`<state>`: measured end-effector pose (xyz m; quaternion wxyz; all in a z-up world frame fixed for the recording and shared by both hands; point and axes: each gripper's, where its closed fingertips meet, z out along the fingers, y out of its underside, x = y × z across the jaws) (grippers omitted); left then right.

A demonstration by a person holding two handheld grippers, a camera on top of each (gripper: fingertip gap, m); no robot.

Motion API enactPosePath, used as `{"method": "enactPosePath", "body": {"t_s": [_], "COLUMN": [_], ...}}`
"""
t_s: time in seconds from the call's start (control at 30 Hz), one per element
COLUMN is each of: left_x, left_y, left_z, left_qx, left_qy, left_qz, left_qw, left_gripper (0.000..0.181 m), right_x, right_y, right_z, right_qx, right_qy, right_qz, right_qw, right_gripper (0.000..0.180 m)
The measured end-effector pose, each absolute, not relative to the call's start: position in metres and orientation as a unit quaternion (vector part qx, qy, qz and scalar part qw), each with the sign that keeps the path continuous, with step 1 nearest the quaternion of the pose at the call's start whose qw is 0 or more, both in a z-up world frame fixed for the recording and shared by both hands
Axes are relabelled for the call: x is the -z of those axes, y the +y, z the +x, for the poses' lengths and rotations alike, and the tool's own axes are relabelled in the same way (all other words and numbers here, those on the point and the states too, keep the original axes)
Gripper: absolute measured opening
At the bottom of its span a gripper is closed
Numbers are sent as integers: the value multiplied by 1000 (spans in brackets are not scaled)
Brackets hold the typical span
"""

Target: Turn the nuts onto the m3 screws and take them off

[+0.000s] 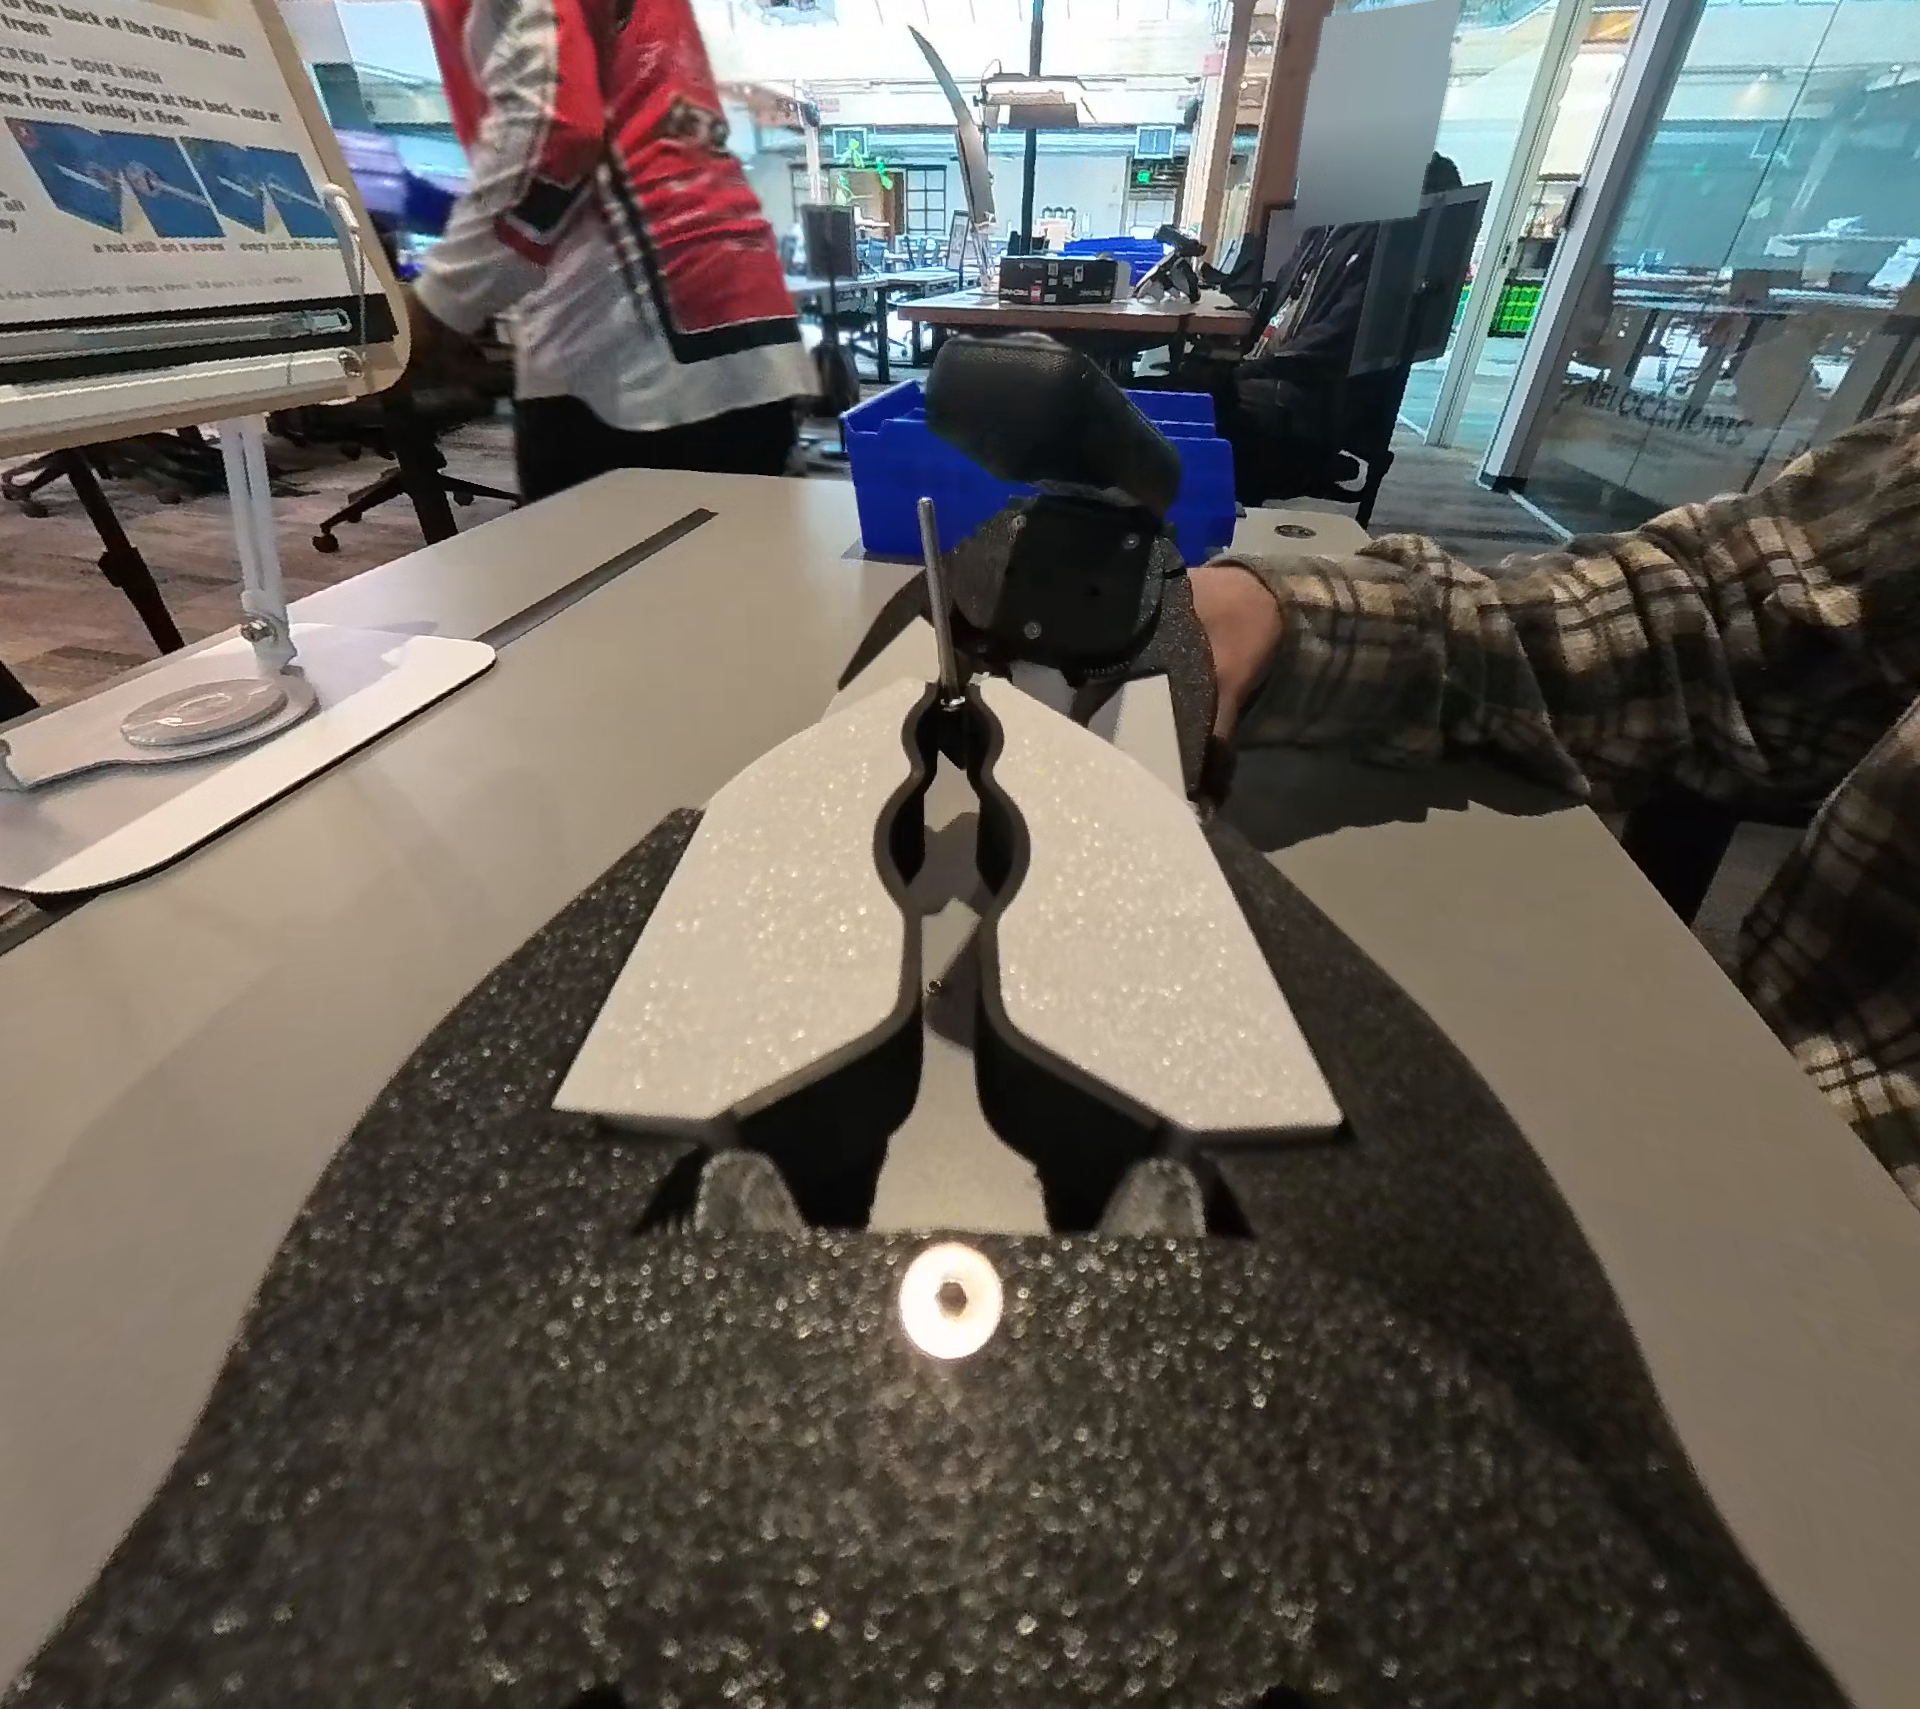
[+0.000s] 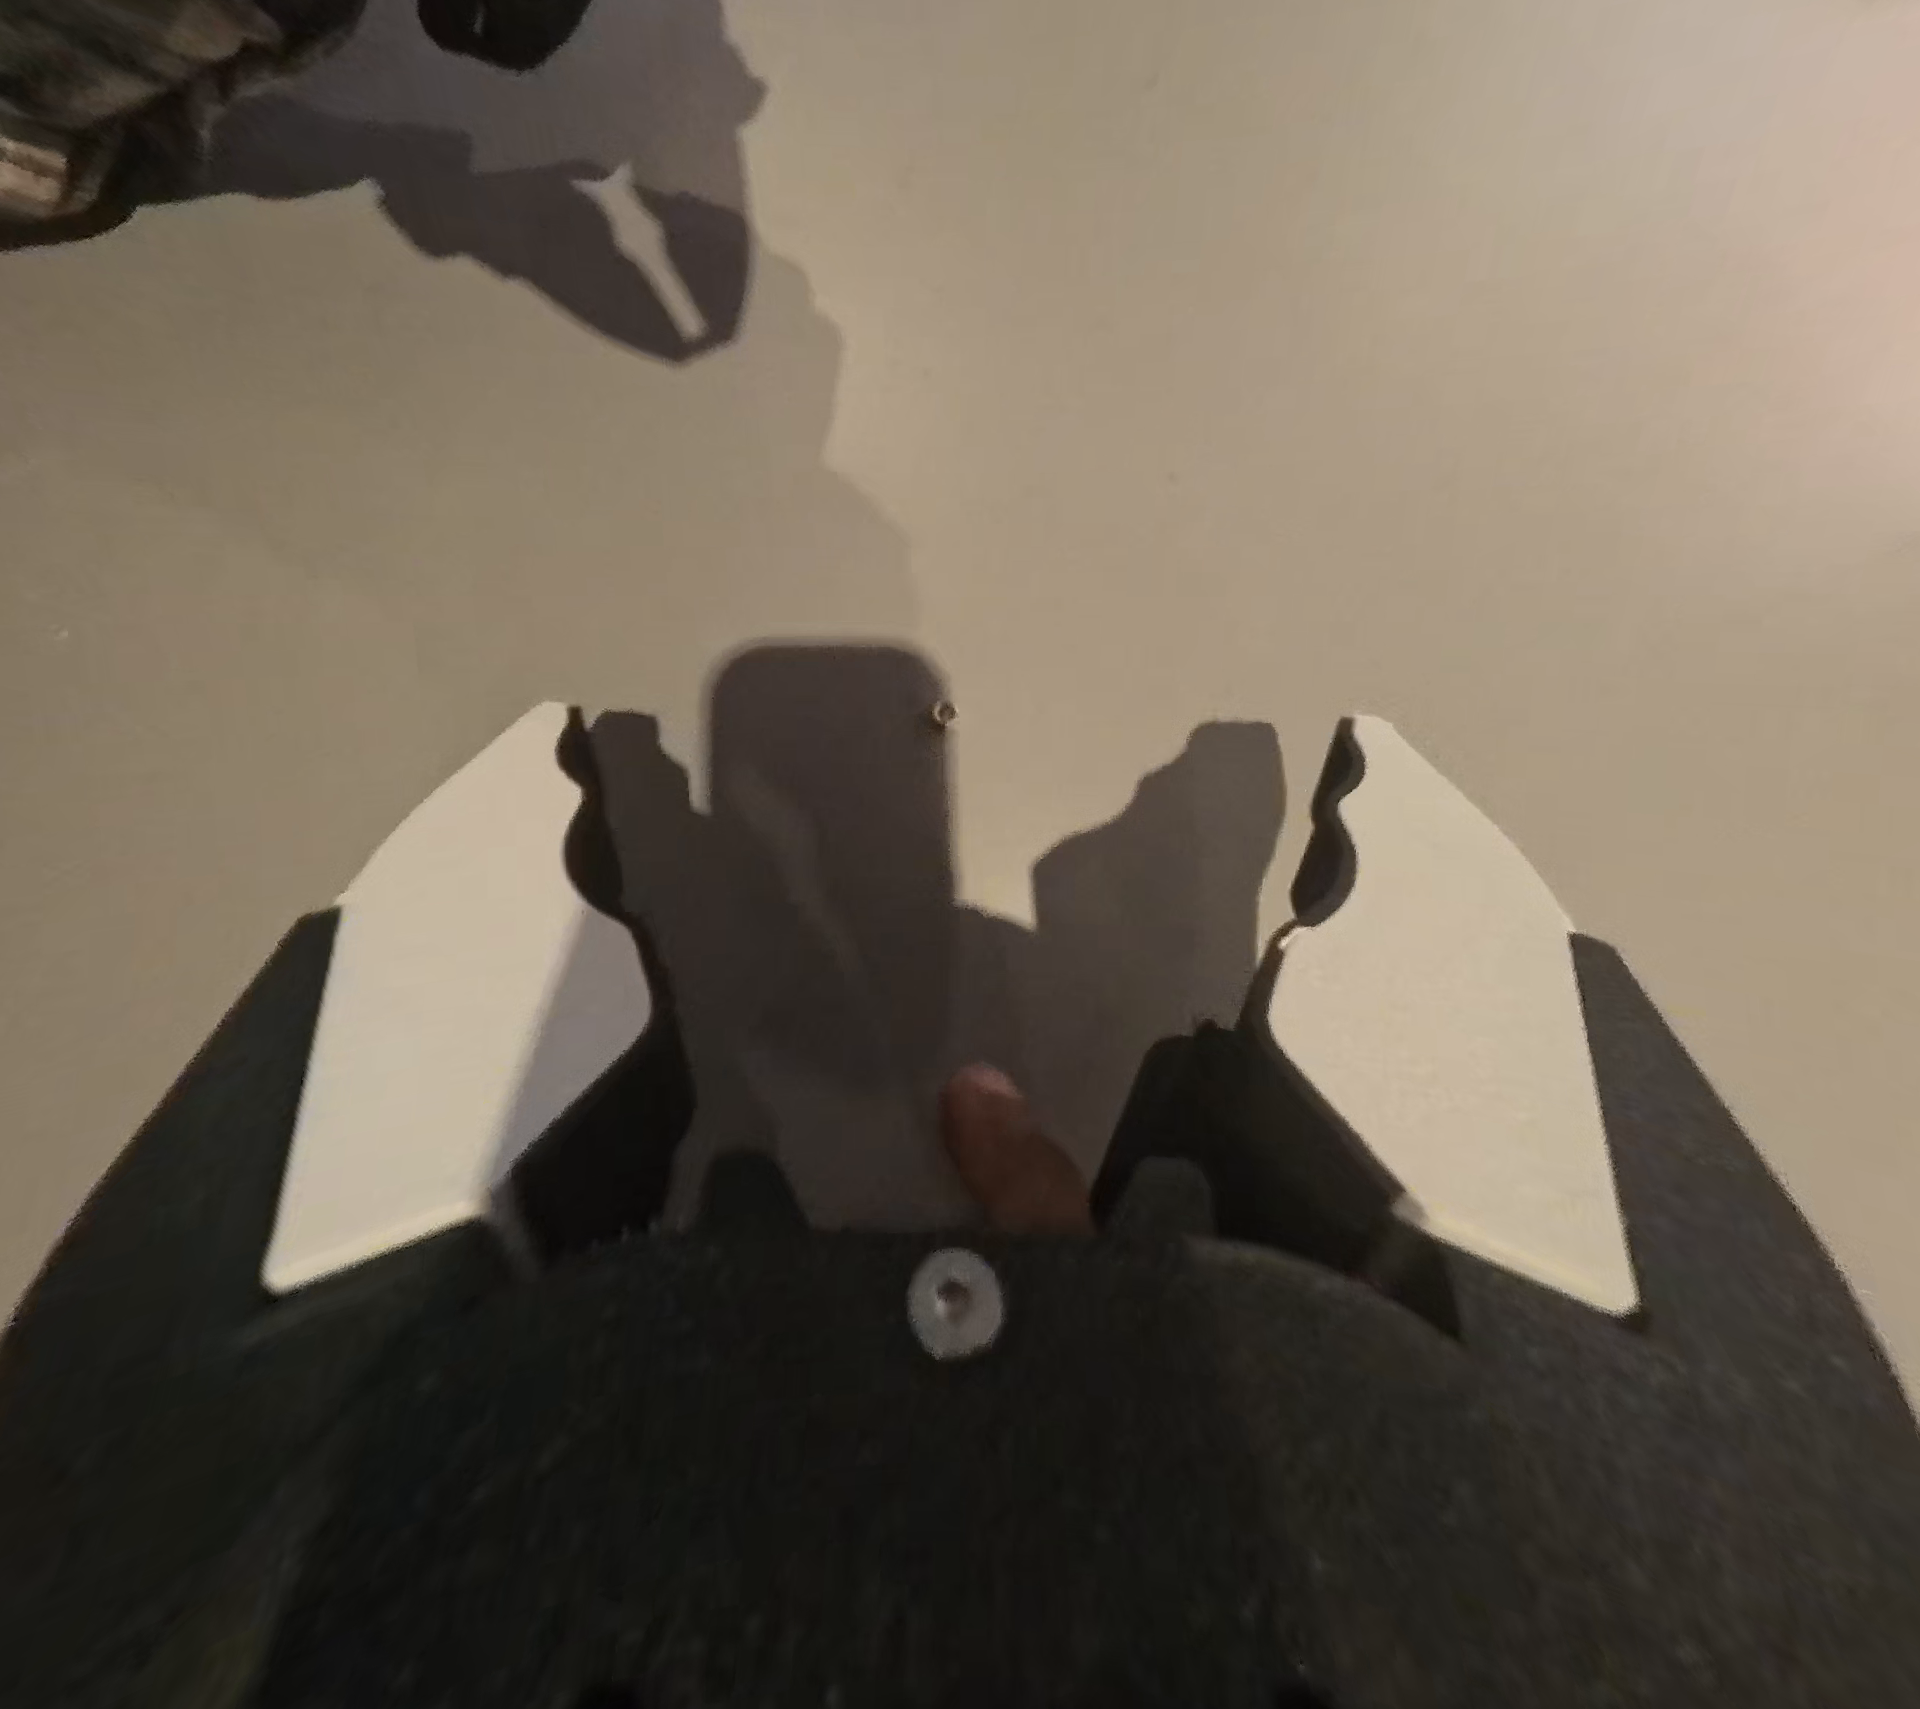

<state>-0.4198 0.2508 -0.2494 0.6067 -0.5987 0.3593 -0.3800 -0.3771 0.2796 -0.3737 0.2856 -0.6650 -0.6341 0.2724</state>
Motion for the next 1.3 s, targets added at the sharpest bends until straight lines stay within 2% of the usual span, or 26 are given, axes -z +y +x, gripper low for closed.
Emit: {"method": "enactPosePath", "body": {"t_s": [0.17,0.33,0.57,0.73,0.93,1.13,1.3], "left_x": [250,250,249,249,249,249,249], "left_y": [251,251,250,250,250,249,249], "left_z": [-419,-419,-419,-419,-419,-418,-418], "left_qx": [380,382,382,382,382,382,383], "left_qy": [361,360,361,362,362,364,364], "left_qz": [-599,-600,-599,-599,-599,-599,-600], "left_qw": [605,604,605,604,603,602,601], "left_gripper": [4,4,4,4,4,4,4], "right_x": [377,366,377,380,393,394,392], "right_y": [274,270,264,257,259,264,264], "right_z": [-373,-380,-382,-389,-386,-386,-387], "right_qx": [-268,-269,-276,-280,-269,-251,-267], "right_qy": [-641,-645,-646,-657,-656,-659,-645], "right_qz": [-670,-657,-668,-661,-672,-677,-688], "right_qw": [261,281,246,232,214,207,199], "right_gripper": [129,127,127,116,119,104,104]}}
